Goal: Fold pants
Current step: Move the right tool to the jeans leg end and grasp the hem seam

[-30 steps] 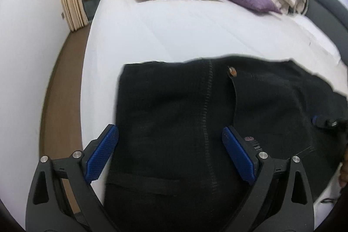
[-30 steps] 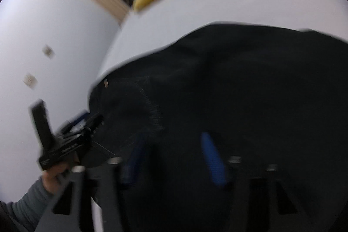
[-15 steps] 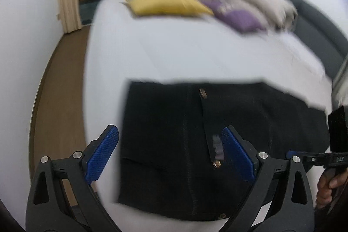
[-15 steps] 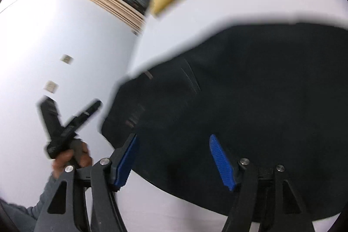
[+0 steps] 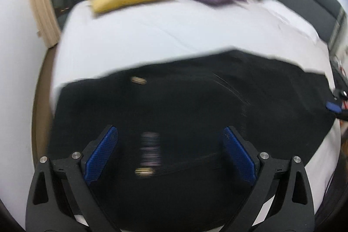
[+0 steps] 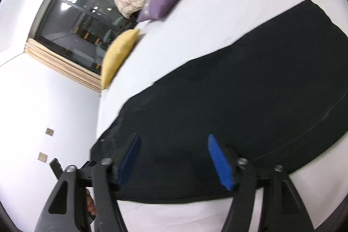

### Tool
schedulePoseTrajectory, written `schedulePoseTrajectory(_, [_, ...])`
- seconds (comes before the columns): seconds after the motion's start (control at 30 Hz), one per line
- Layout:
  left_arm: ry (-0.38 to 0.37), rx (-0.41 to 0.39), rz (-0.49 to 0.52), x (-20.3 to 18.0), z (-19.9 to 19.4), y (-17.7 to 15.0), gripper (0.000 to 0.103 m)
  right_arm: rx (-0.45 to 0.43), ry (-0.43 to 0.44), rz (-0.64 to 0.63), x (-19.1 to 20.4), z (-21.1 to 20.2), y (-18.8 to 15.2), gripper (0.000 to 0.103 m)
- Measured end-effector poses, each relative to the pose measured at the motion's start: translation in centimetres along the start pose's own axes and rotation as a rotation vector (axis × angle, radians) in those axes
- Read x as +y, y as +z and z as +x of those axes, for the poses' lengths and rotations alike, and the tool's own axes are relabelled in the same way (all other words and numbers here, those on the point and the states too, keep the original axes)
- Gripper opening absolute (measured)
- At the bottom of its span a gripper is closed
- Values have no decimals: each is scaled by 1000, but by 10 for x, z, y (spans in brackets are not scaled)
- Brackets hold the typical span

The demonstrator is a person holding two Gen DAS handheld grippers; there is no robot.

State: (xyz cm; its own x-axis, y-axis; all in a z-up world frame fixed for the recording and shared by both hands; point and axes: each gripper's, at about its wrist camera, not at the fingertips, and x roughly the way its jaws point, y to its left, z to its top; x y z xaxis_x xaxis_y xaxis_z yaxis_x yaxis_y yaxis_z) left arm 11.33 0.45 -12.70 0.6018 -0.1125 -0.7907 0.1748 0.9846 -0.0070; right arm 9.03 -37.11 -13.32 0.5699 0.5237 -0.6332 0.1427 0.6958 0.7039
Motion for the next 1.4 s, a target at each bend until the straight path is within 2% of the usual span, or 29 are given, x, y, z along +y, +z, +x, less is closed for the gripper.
schedulePoseTrajectory(0.03, [-3,24,12,-7,13,2,99,3,-21,28,-14,3,0,69])
schedulePoseTrajectory(0.1, [-6,78,7,-15,32,-5,103,1,10,106,-58,-13,13,33])
schedulePoseTrajectory(0.13, [-6,74,2,-13,35,-4,103,-23,1,124,-74,-28,19,30])
schedulePoseTrajectory(0.2, [-14,86,-4,-11,35,1,103,-112,-65,142,-103,-72,36,31])
schedulePoseTrajectory(0.23, [-10,89,-2,-12,35,6,103,-148,-102,170,-132,-102,53,30])
schedulePoseTrajectory(0.27, [-1,83,-2,-12,31,9,103,-177,-125,204,-140,-114,54,31])
schedulePoseTrajectory(0.33, [5,47,8,-14,20,12,103,-247,-200,232,-145,-144,55,39])
schedulePoseTrajectory(0.37, [-8,30,17,-19,16,12,103,-270,-161,206,-138,-152,55,43])
schedulePoseTrajectory(0.43, [-24,23,46,-33,16,17,103,-267,-68,157,-120,-150,52,47])
schedulePoseTrajectory(0.5, [-32,38,68,-50,24,22,103,-219,-13,91,-96,-131,50,55])
schedulePoseTrajectory(0.57, [-34,59,77,-57,35,20,103,-185,-35,79,-122,-136,49,57])
schedulePoseTrajectory(0.63, [-20,89,74,-58,46,18,103,-162,-89,160,-147,-130,44,56])
schedulePoseTrajectory(0.67, [-20,96,70,-55,51,16,103,-183,-45,215,-170,-138,42,38])
schedulePoseTrajectory(0.7, [-21,96,66,-53,53,15,103,-200,-40,255,-197,-156,44,22])
schedulePoseTrajectory(0.77, [-21,96,57,-52,56,11,103,-241,-136,271,-212,-177,48,12])
schedulePoseTrajectory(0.83, [-16,97,49,-51,58,11,103,-281,-219,290,-220,-197,50,12])
schedulePoseTrajectory(0.87, [-9,98,48,-52,58,11,103,-298,-309,303,-217,-205,49,20])
schedulePoseTrajectory(0.9, [-5,99,45,-52,58,12,103,-315,-421,305,-210,-214,48,47])
schedulePoseTrajectory(0.93, [-2,99,40,-52,59,13,103,-350,-442,291,-202,-222,46,51])
schedulePoseTrajectory(1.03, [-13,91,21,-53,50,10,103,-397,-332,280,-179,-226,42,56])
schedulePoseTrajectory(1.13, [-27,87,-2,-53,42,6,103,-385,-278,324,-191,-226,31,58])
schedulePoseTrajectory(1.2, [-46,83,-26,-52,36,5,103,-379,-211,391,-203,-221,22,58])
schedulePoseTrajectory(1.27, [-65,78,-48,-51,29,1,103,-372,-159,405,-193,-204,24,58])
schedulePoseTrajectory(1.4, [-60,79,-44,-54,30,1,103,-345,-159,439,-200,-174,31,58])
